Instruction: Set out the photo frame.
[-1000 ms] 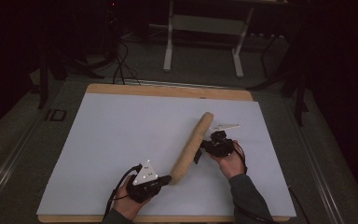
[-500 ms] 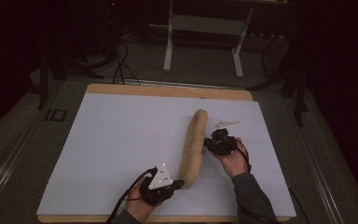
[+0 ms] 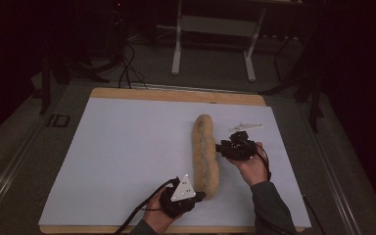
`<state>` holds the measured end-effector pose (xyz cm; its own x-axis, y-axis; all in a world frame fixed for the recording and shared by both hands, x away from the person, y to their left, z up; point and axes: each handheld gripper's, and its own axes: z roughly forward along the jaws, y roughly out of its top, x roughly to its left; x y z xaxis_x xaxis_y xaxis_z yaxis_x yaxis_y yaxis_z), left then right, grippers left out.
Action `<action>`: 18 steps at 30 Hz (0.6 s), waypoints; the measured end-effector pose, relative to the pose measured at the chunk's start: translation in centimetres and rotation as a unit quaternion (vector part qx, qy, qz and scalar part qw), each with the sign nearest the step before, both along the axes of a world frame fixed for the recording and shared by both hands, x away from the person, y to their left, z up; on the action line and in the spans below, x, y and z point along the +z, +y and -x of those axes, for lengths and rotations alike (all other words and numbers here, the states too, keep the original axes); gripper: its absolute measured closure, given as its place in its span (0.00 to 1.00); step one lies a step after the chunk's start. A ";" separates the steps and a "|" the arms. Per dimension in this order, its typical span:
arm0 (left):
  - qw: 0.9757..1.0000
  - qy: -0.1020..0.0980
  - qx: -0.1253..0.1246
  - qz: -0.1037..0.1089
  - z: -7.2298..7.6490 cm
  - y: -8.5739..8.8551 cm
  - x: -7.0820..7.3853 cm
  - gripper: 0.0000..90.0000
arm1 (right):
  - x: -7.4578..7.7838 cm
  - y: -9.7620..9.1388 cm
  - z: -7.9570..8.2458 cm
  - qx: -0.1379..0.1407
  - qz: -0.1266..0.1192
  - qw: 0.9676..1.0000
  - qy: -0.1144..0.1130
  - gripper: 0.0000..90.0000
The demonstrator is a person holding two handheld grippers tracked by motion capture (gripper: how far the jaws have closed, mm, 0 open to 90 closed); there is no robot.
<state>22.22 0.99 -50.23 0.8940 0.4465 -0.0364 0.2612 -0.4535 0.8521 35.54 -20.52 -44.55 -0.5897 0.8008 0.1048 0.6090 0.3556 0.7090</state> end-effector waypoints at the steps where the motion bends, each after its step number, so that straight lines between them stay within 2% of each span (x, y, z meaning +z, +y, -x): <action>1: 1.000 -0.001 -0.002 -0.001 0.0 -0.2 0.0 1.00 | 0.1 -0.1 0.0 -0.001 0.000 1.000 0.001 0.69; 14: 1.000 -0.002 -0.015 -0.002 -0.4 -2.8 0.0 1.00 | 1.4 -0.6 0.5 0.011 -0.045 0.999 -0.007 0.64; 18: 1.000 -0.001 -0.015 0.001 -0.6 -3.5 -0.1 1.00 | 1.7 -0.5 0.6 0.025 -0.069 0.997 -0.003 0.62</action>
<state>22.79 -2.52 -50.30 0.9074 0.4187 -0.0358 0.2460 -0.4603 0.8530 34.94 -21.03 -42.83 -0.6287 0.7493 0.2078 0.5891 0.2845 0.7564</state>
